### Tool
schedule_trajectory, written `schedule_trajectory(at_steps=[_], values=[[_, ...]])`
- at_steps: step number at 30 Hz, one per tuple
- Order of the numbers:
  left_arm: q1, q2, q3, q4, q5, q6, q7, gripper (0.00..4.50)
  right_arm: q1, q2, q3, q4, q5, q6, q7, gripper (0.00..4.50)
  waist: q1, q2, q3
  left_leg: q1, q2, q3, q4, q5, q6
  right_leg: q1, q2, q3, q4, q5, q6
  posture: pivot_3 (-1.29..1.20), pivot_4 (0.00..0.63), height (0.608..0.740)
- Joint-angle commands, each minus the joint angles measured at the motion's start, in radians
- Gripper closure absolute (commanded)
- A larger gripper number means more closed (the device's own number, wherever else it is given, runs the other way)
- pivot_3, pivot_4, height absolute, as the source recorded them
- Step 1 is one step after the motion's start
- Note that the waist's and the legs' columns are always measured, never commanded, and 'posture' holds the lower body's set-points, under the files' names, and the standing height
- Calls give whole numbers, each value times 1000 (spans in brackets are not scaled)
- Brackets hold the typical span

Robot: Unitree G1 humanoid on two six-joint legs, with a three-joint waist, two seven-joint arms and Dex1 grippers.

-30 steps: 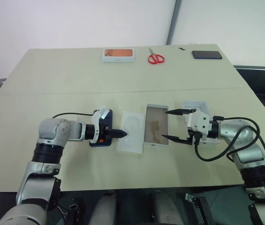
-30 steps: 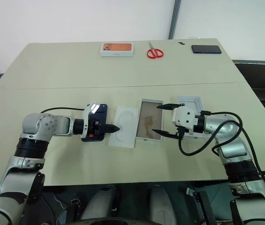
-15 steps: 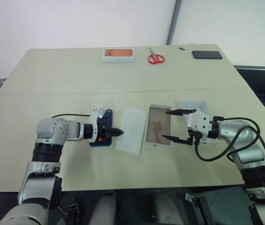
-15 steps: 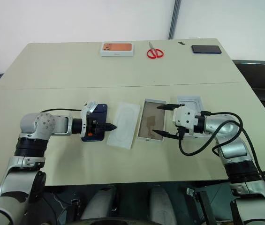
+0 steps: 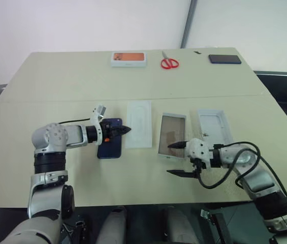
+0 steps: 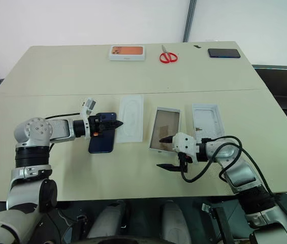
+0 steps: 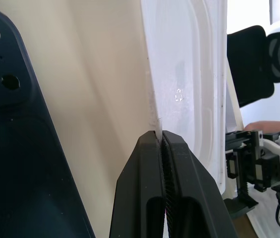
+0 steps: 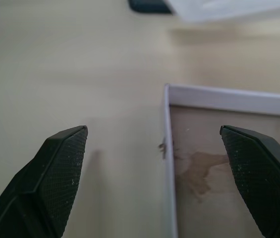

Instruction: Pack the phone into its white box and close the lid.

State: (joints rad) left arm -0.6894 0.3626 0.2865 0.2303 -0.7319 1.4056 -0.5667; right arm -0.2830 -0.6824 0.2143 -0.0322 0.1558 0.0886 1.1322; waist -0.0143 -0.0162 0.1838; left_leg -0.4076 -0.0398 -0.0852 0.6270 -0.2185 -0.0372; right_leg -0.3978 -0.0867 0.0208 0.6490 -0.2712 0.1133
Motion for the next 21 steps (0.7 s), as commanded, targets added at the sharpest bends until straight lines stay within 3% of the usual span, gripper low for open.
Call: schedule_trajectory(at_steps=[1, 7, 21], values=[[-21, -14, 27, -24, -18, -14, 17, 4500, -31, 5, 16, 2, -22, 3, 2, 1245, 1, 0, 0, 0, 0, 0, 0, 0, 0, 0, 0, 0, 0, 0, 0, 0, 150, 740], [-31, -39, 28, -34, -28, -12, 32, 4500, -48, 36, 45, 7, -25, -15, 10, 4423, 1, 0, 0, 0, -1, 0, 0, 0, 0, 0, 0, 0, 0, 0, 0, 0, 150, 740], [-78, -89, 85, -20, -55, 25, 95, 4500, -144, 194, 123, 68, -77, -18, -53, 4423, -1, -1, 0, 0, -1, 0, 0, 1, -2, 0, 1, -1, 0, 0, 0, 0, 150, 740]])
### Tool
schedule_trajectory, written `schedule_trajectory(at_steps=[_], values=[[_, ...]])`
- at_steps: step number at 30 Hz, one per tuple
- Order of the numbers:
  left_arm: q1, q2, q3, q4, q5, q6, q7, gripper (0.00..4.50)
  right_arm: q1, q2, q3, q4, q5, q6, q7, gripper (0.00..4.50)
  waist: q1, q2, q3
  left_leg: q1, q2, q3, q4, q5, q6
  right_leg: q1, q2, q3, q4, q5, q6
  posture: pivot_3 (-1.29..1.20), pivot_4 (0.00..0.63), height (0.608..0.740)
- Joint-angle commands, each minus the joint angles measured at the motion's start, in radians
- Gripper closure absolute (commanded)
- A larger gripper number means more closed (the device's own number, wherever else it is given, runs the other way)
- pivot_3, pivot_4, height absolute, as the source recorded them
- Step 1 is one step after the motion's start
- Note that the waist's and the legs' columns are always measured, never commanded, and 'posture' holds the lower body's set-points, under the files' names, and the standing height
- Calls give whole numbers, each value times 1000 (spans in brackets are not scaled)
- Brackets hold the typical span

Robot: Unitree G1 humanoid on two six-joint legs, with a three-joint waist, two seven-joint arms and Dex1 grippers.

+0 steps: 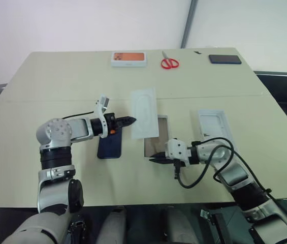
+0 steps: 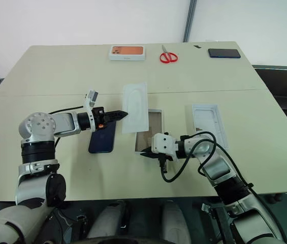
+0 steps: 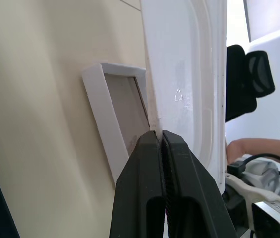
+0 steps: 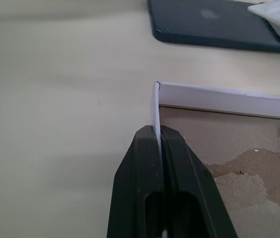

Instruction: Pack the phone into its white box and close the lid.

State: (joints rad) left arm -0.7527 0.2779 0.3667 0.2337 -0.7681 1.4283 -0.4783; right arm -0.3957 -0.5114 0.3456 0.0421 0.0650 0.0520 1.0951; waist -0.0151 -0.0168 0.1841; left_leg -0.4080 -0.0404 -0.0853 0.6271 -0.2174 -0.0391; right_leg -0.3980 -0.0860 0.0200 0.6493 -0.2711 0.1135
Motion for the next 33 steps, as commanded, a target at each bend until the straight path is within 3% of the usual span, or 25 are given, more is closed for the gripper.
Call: schedule_trajectory(at_steps=[1, 7, 14, 22, 31, 33], values=[[-10, -8, 3, -27, -17, 2, 10, 4500, -36, 30, -13, -7, 26, 40, -11, 4423, 0, 0, 0, 0, 0, 0, 0, 0, 0, 0, 0, 0, 0, 0, 0, 0, 150, 740], [16, -9, -28, -57, -16, 3, 4, 4500, -22, 6, -38, -38, 25, 50, -16, 1631, 1, 0, 0, 0, 0, 0, 0, 0, 0, 0, 0, 0, 0, 0, 0, 0, 150, 740], [22, 22, -75, -66, -16, 15, -20, 4500, 21, -96, -171, -119, 135, 134, 10, 1631, 1, 0, 0, 0, 0, 0, 0, 0, 0, 0, 0, 0, 0, 0, 0, 0, 150, 740], [25, -40, -94, -77, -15, 12, 13, 4500, 72, -188, -337, -68, 197, 99, 5, 1631, 3, 0, 0, 0, 0, 1, 0, 0, 0, 0, 0, 0, 0, 0, 0, 0, 150, 740], [36, -65, -110, -77, 6, -8, 49, 4500, 39, -170, -335, 1, 159, 23, -46, 1631, -1, -1, 0, 0, 0, 1, -1, 0, 0, 0, 0, 0, 0, 0, 0, 0, 150, 740], [41, -66, -113, -85, 7, -10, 55, 3855, 34, -163, -327, 6, 153, 14, -49, 1589, 1, -1, 0, 0, 0, 1, -1, 0, 0, 0, 0, 0, 0, 0, 0, 0, 150, 740]])
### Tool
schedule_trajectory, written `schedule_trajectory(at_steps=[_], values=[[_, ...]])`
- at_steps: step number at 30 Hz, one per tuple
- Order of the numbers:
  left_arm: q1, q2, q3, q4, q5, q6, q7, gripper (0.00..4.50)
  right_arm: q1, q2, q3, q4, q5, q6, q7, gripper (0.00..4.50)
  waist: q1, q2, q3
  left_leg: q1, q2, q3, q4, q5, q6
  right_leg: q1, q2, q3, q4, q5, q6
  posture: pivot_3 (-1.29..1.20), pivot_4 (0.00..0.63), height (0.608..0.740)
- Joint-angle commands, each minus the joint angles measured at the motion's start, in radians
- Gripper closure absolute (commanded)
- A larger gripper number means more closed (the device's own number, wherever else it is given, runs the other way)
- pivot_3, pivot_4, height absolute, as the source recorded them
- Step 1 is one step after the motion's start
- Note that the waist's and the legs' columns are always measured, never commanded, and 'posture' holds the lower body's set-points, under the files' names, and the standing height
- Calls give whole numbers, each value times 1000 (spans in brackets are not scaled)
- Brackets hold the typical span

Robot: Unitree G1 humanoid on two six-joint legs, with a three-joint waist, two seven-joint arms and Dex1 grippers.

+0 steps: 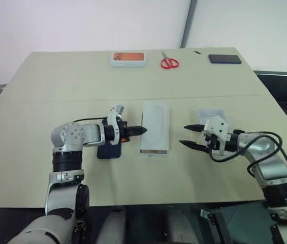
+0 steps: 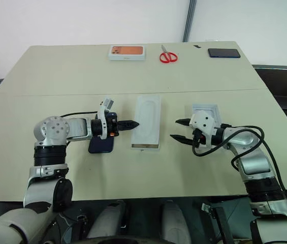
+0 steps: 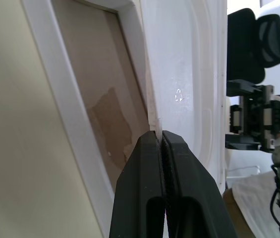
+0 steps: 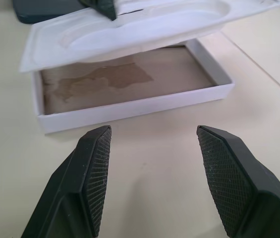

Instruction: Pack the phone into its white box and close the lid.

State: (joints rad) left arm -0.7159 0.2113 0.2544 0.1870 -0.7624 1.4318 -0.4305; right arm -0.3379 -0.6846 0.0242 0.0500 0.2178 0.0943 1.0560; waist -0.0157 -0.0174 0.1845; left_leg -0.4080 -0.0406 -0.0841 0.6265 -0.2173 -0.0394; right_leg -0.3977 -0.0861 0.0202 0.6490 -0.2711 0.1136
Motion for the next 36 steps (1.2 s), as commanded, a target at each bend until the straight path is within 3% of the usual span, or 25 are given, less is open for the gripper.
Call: schedule_trajectory(at_steps=[1, 6, 12, 17, 20, 23, 27, 30, 36], values=[[5, -2, 2, -41, -5, -4, 8, 3552, -27, 13, -2, 5, -4, -35, -12, 1589, 2, 0, 0, 0, 0, 0, 0, 0, 0, 0, 0, 0, 0, 0, 0, 0, 150, 740], [13, 6, -13, -76, -6, 0, 10, 1094, -51, 26, 12, 40, -17, -62, -12, 1589, 2, 0, 0, 0, 0, 0, 0, 0, 0, 0, 0, 0, 0, 0, 0, 0, 150, 740], [11, 43, -31, -100, -15, -31, -36, 1094, -96, 58, 30, 61, -18, -80, -20, 1589, -1, 0, 0, 0, 0, 0, 0, 0, 0, 0, 0, 0, 0, 0, 0, 0, 150, 740], [88, 161, -122, -230, 57, -313, -209, 1094, -144, 124, 55, 38, -15, -40, -61, 1589, -3, 0, 0, 0, 1, 0, -1, 1, -2, -1, 0, 1, 0, 0, 0, 0, 150, 740], [115, 220, -128, -251, 69, -415, -289, 1054, -167, 163, 79, 37, -34, -38, -86, 2981, 0, 0, 0, 0, 1, 0, -4, 2, -3, -2, 0, 1, 0, 0, -1, 0, 150, 740], [184, 324, -196, -240, 196, -621, -388, 1054, -203, 199, 138, 72, -111, -71, -125, 4477, 1, 1, 0, 0, 1, 0, -4, 2, -3, -2, 0, 1, -1, 0, -1, 0, 150, 740], [260, 367, -185, -199, 223, -785, -487, 1054, -240, 236, 201, 123, -176, -123, -139, 4477, 0, 1, 0, 0, 1, 0, -5, 2, -3, -3, 0, 2, -1, 0, -1, 0, 150, 740], [295, 341, -130, -172, 238, -943, -495, 1054, -262, 249, 255, 183, -248, -180, -155, 4477, 3, 1, 0, -1, 2, 0, -5, 2, -3, -3, -1, 1, -1, 0, -1, 0, 150, 740], [342, 355, -116, -169, 225, -969, -521, 1054, -318, 251, 337, 317, -372, -281, -174, 4477, -2, 1, 0, -1, 1, 0, -5, 2, -3, -4, -1, 1, -1, 0, -1, 0, 150, 740]])
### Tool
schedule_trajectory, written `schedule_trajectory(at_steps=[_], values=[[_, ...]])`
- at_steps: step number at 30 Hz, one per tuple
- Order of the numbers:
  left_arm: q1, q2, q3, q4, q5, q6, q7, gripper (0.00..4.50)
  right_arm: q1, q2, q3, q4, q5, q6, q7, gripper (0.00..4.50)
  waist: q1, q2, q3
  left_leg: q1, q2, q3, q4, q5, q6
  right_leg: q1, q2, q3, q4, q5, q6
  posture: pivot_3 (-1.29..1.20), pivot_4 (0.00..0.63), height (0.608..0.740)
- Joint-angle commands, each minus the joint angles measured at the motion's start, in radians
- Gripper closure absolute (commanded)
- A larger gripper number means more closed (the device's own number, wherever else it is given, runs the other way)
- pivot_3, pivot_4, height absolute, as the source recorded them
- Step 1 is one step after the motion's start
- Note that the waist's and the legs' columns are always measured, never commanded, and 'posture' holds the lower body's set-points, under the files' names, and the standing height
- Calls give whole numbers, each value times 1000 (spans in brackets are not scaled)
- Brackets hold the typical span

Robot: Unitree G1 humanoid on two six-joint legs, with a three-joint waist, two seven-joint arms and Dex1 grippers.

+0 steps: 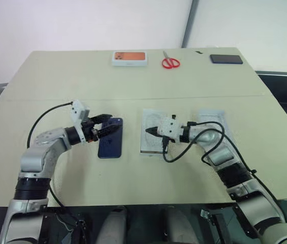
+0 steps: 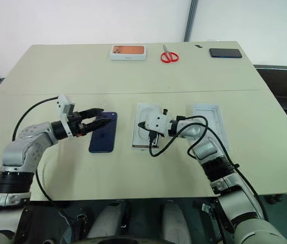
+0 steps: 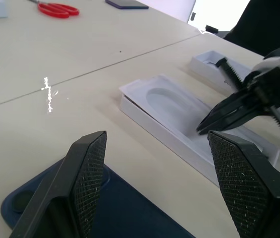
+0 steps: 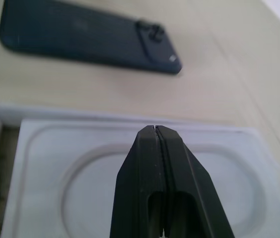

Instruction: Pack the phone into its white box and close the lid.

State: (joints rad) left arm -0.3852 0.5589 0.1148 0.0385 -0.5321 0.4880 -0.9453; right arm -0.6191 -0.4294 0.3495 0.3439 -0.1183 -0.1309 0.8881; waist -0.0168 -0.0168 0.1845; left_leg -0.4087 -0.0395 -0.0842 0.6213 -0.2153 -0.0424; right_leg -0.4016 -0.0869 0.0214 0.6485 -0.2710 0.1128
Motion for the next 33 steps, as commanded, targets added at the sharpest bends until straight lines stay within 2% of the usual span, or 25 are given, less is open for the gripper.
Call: schedule_trajectory(at_steps=[1, 7, 13, 23, 33], values=[[13, 5, 25, -26, -3, -29, 2, 1054, -36, -8, 14, 27, -30, -55, 14, 4477, -1, 0, 0, 0, 0, 0, 0, 0, 0, 0, 0, 0, 0, 0, 0, 0, 150, 740], [12, -6, 38, -42, -11, -34, 33, 1054, 16, -30, 13, -80, 76, 18, 182, 4477, -1, 0, 0, 0, 0, -1, 0, 0, 0, 0, 1, 0, 0, 0, 0, 0, 150, 740], [8, -11, 31, -26, 12, -61, 50, 1054, 61, -39, 27, -206, 130, 103, 277, 4477, -2, 0, 0, 0, 0, -1, 0, 0, 0, 0, 1, 0, 1, 0, 0, 0, 150, 740], [-10, -10, 30, -10, 25, -71, 63, 1054, 29, -32, 10, -137, 65, 68, 190, 4477, 0, 0, 0, 0, 0, -1, 0, 0, 0, 0, 1, 0, 1, 0, 0, 0, 150, 740], [-27, -13, 28, 3, 36, -76, 71, 1054, 10, -97, 45, -125, 13, 50, 246, 4477, 0, 0, 0, 0, 0, -1, 0, 0, 0, 0, 1, 0, 1, 0, 0, 0, 150, 740]])
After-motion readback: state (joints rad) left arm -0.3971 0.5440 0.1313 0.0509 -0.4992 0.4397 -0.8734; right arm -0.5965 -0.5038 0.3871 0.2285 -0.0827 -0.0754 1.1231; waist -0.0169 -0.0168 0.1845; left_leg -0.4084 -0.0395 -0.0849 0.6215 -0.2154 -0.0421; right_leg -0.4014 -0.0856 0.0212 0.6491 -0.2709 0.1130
